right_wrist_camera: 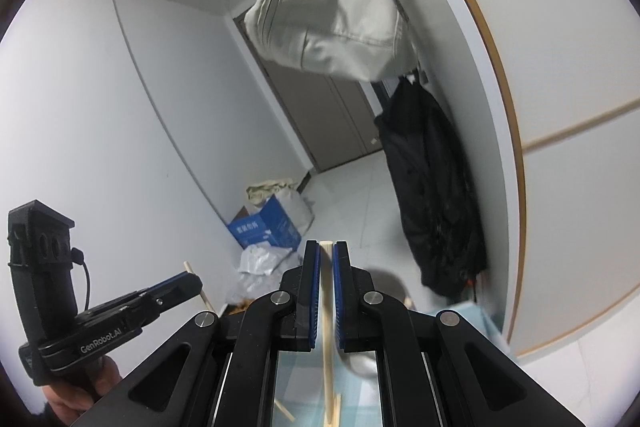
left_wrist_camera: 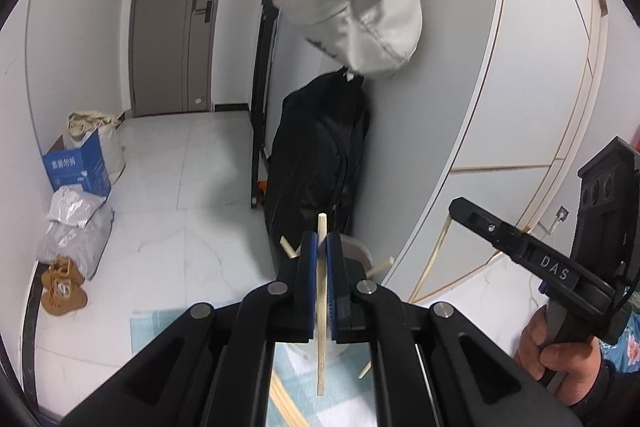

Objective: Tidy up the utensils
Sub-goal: 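Move the chopstick over the white holder and open the right gripper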

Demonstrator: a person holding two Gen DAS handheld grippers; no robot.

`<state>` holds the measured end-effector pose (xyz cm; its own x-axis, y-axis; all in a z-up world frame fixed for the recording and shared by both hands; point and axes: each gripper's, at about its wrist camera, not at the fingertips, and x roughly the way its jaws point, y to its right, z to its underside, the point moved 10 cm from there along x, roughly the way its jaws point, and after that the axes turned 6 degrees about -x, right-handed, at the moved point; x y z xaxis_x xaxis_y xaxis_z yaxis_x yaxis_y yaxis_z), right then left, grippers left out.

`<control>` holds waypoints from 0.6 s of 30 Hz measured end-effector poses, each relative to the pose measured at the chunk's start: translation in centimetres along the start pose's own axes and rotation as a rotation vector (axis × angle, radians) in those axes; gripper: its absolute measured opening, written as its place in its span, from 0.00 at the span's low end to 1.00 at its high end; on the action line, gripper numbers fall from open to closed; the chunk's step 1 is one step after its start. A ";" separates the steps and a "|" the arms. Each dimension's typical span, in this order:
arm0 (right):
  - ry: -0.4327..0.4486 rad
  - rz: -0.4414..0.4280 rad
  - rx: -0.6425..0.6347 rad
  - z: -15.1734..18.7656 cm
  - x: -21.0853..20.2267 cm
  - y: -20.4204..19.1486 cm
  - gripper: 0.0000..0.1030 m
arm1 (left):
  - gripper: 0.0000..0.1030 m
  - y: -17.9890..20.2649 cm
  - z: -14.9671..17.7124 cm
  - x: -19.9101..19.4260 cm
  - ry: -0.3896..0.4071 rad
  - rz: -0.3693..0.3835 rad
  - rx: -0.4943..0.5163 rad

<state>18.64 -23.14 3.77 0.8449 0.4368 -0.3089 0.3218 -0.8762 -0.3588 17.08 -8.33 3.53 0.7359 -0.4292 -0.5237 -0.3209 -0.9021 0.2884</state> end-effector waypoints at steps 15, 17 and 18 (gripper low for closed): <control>0.112 0.075 -0.101 -8.3 3.1 2.7 0.06 | 0.01 0.6 -4.9 5.2 0.033 0.014 0.003; 0.111 0.080 -0.098 -8.5 4.0 3.2 0.06 | 0.01 0.5 -4.9 5.9 0.033 0.021 0.006; 0.108 0.087 -0.097 -8.4 4.5 3.6 0.06 | 0.01 0.4 -4.9 6.4 0.028 0.027 0.005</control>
<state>27.20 -26.04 8.54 0.9105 0.3387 -0.2370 0.2810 -0.9276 -0.2461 24.52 -11.20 4.21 0.7435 -0.4523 -0.4926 -0.3440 -0.8903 0.2983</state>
